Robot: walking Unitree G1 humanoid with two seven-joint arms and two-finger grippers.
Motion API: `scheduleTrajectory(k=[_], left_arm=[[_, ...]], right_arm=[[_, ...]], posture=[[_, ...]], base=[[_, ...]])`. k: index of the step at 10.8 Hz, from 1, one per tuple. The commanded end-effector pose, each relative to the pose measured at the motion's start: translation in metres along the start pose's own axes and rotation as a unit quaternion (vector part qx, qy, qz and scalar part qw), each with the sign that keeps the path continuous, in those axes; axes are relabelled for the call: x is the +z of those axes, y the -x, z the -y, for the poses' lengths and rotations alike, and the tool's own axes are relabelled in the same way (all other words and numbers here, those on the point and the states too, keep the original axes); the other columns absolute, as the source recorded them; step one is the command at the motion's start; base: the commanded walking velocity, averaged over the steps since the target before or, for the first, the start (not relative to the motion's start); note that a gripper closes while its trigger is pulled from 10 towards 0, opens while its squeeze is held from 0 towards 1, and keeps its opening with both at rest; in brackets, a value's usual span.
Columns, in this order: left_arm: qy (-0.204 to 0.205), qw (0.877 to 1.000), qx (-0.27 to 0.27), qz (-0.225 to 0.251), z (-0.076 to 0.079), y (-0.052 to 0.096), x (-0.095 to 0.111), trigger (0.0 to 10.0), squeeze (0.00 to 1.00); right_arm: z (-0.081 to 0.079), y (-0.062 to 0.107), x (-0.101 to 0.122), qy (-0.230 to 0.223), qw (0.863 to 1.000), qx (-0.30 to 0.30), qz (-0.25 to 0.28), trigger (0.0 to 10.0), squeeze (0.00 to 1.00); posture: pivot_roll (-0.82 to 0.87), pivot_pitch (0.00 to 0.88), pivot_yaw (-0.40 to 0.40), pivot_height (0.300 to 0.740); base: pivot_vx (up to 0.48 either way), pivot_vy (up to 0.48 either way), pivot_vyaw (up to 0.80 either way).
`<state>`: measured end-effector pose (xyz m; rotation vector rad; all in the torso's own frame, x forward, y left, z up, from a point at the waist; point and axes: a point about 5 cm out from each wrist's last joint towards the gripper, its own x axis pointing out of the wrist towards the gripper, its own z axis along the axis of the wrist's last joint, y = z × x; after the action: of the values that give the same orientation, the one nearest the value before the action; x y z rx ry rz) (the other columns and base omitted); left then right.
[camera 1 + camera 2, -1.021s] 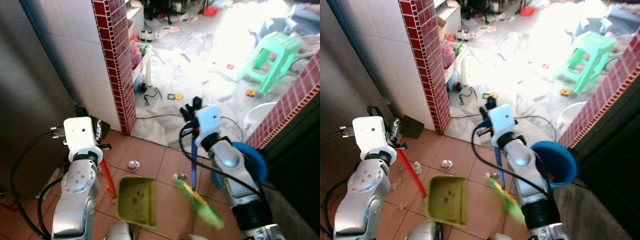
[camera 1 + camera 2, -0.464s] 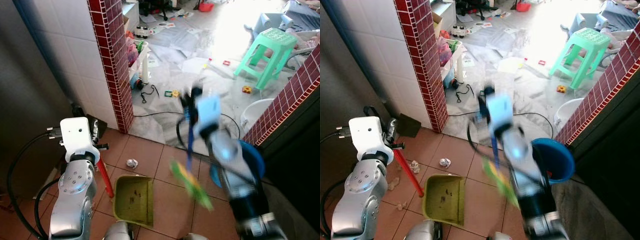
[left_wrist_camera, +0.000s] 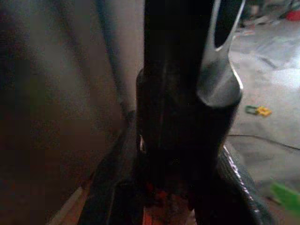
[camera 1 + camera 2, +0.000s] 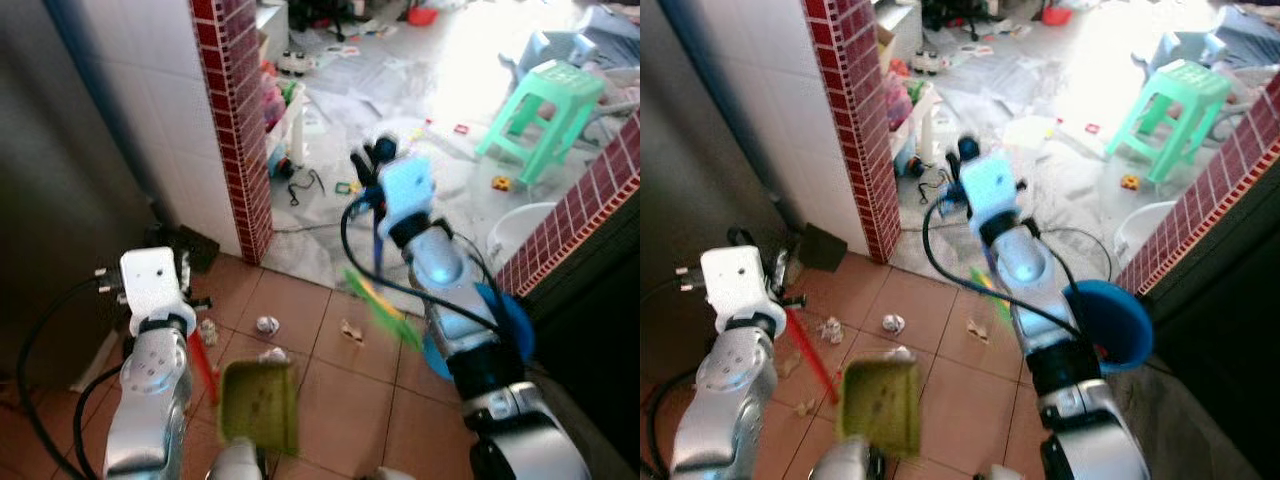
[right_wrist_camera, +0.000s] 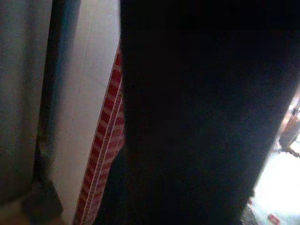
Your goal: Sweep floor
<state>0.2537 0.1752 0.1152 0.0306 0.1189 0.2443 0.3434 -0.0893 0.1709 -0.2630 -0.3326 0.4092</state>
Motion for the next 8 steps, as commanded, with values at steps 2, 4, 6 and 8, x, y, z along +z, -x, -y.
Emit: scheduleTrajectory(k=[2,4,6,8], left_arm=[[-0.012,0.999,0.016,0.036,0.003,-0.006,0.006,10.0,0.00],[0.008,0.999,0.021,0.030,0.002,-0.011,0.000,10.0,0.00],[0.017,0.999,0.021,0.035,0.006,-0.019,0.001,10.0,0.00],[0.014,0.999,0.023,0.041,0.012,-0.021,0.000,10.0,0.00]], right_arm=[[-0.016,-0.001,-0.011,-0.007,1.000,0.014,-0.003,10.0,0.00],[-0.032,0.002,-0.023,-0.061,0.998,0.020,-0.021,10.0,0.00],[-0.038,0.004,-0.023,-0.108,0.993,0.037,-0.017,10.0,0.00],[-0.026,0.005,-0.015,-0.142,0.987,0.068,-0.012,10.0,0.00]], posture=[[0.02,0.074,-0.034,0.740],[0.03,0.077,-0.035,0.740],[0.01,0.073,-0.035,0.740],[-0.01,0.065,-0.035,0.740]], base=[[0.000,0.000,0.00],[0.000,0.000,0.00],[0.000,0.000,0.00],[0.000,0.000,0.00]])
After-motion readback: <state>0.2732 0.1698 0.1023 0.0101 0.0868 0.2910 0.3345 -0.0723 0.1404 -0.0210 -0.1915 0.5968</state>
